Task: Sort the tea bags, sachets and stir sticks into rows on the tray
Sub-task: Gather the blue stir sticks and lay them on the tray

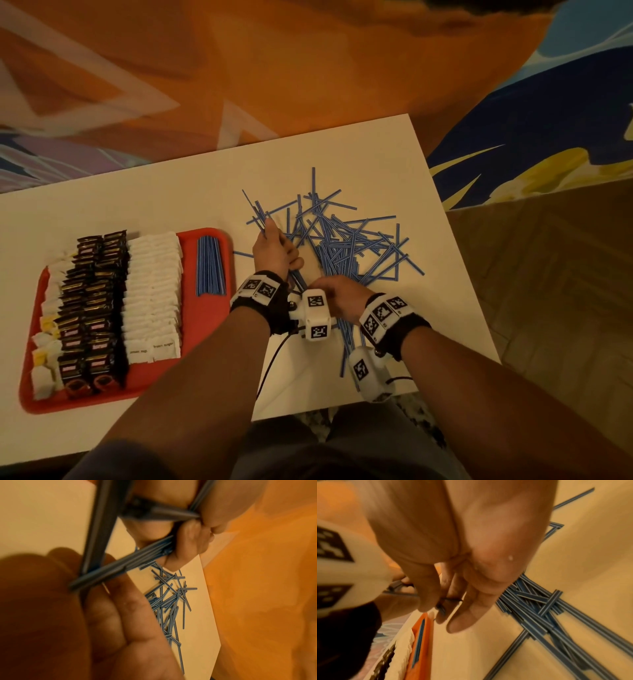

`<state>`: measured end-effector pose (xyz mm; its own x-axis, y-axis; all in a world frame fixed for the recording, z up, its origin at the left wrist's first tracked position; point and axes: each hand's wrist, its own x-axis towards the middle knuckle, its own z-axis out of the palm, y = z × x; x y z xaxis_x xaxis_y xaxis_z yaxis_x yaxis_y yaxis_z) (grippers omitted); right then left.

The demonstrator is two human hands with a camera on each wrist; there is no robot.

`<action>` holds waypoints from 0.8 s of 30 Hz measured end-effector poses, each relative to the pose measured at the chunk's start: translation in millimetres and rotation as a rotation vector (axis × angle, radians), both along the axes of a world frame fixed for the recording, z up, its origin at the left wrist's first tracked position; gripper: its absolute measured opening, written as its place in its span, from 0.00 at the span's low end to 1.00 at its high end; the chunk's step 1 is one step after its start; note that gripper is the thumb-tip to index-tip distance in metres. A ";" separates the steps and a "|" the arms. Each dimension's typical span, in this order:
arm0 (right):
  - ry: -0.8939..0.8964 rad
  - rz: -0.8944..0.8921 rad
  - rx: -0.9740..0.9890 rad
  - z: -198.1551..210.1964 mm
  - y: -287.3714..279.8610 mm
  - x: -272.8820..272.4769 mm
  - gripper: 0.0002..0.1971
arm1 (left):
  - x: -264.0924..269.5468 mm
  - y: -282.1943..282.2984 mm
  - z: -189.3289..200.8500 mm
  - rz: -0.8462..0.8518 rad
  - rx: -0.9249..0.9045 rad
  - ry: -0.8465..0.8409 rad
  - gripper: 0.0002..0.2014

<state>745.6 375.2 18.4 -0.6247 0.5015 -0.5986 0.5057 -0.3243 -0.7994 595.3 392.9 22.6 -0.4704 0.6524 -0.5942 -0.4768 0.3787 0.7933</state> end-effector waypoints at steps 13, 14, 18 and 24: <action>-0.226 0.014 0.105 9.0 9.6 41.9 0.07 | -20.6 -6.2 -4.8 0.028 -0.038 0.181 0.17; -0.228 0.008 0.122 11.4 10.3 40.5 0.06 | -18.6 -8.0 -2.4 0.012 -0.043 0.190 0.17; -0.220 0.005 0.186 27.8 12.3 20.9 0.03 | -9.4 -15.0 3.3 -0.078 -0.037 0.209 0.17; -0.212 0.048 0.356 58.0 12.0 -15.2 0.12 | 0.6 -24.5 23.5 -0.268 -0.007 0.175 0.21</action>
